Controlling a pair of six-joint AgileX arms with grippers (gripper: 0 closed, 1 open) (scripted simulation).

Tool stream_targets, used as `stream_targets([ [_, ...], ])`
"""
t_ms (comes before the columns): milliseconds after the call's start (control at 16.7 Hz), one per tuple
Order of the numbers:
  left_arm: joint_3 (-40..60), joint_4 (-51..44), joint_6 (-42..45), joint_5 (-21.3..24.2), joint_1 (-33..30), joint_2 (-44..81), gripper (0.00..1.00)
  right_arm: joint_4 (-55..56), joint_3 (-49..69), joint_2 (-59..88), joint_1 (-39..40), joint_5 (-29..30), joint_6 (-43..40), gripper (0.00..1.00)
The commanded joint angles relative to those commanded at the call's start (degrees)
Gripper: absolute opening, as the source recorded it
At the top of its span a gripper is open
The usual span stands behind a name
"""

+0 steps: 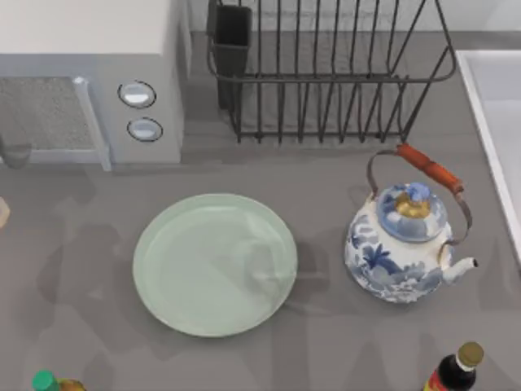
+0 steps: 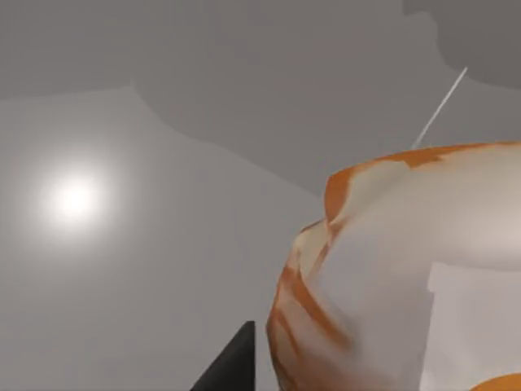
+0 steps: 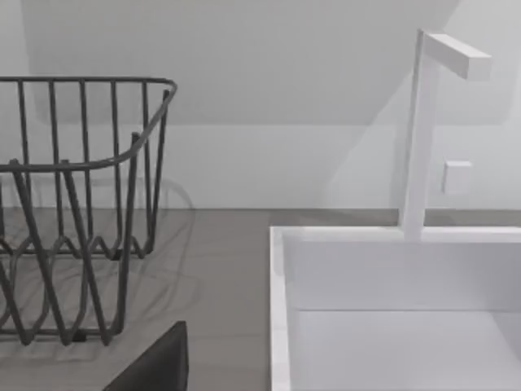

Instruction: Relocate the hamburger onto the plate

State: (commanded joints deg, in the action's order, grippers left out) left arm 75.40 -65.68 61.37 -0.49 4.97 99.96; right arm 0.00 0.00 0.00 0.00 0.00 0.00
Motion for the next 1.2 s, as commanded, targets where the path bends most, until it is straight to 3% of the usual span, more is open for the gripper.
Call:
stream_targets([
  [300, -0.2, 0.1, 0.1, -0.1, 0.1, -0.1, 0.0, 0.0, 0.0, 0.0, 0.0, 0.0, 0.0, 1.0],
  [480, -0.1, -0.1, -0.8, -0.5, -2.9, -0.3, 0.0, 0.0, 0.0, 0.0, 0.0, 0.0, 0.0, 1.0],
  [1200, 10.2, 0.9, -3.9, -2.1, -32.5, 5.9, 0.0, 0.0, 0.0, 0.0, 0.0, 0.0, 0.0, 1.0],
])
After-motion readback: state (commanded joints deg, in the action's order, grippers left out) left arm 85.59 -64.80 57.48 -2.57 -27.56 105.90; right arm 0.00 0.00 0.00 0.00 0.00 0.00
